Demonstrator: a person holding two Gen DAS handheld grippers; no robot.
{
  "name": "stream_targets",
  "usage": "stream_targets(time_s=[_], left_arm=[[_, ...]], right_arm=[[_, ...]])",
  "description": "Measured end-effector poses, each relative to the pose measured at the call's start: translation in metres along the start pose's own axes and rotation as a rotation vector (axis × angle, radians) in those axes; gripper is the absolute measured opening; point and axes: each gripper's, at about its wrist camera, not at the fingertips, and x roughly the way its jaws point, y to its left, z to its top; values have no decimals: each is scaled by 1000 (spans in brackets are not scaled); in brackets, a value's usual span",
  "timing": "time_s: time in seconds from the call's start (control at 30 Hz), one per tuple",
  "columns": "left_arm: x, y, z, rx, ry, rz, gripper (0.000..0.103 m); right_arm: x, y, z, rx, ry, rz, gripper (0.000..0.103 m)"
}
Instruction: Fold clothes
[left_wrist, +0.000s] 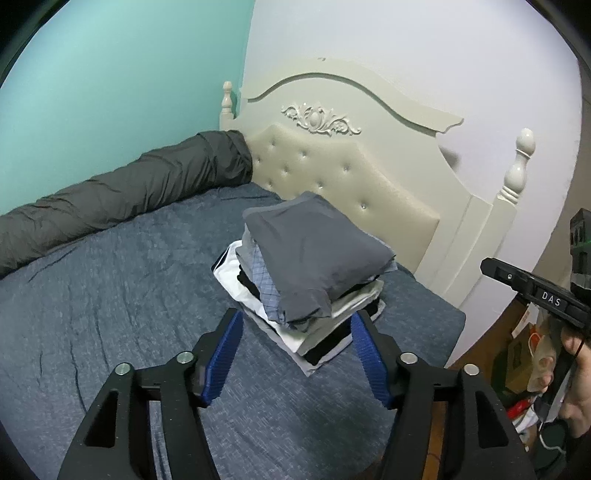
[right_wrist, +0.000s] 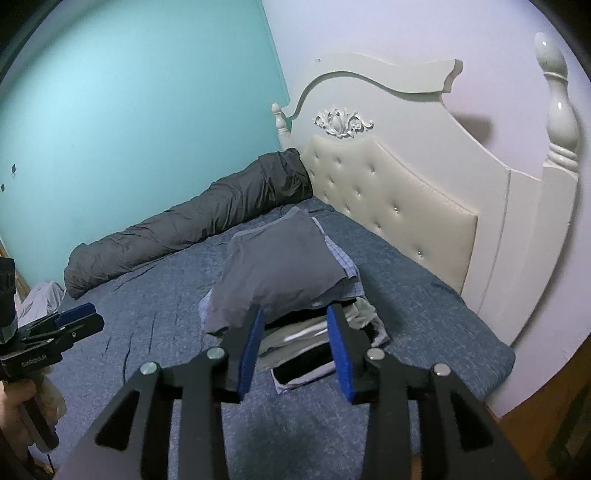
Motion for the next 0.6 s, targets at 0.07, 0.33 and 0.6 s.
stream_targets(time_s=[0.07, 0.33, 0.6], left_arm=[[-8, -3, -2, 12, -6, -4, 69], [-42, -10, -12, 18, -42, -15, 77], [-69, -15, -25, 25, -75, -11, 86]], right_arm=[[-8, 5, -3, 2, -7, -2, 49], [-39, 22, -17, 11, -32, -16, 61], [-67, 37, -34, 12, -39, -25, 76]])
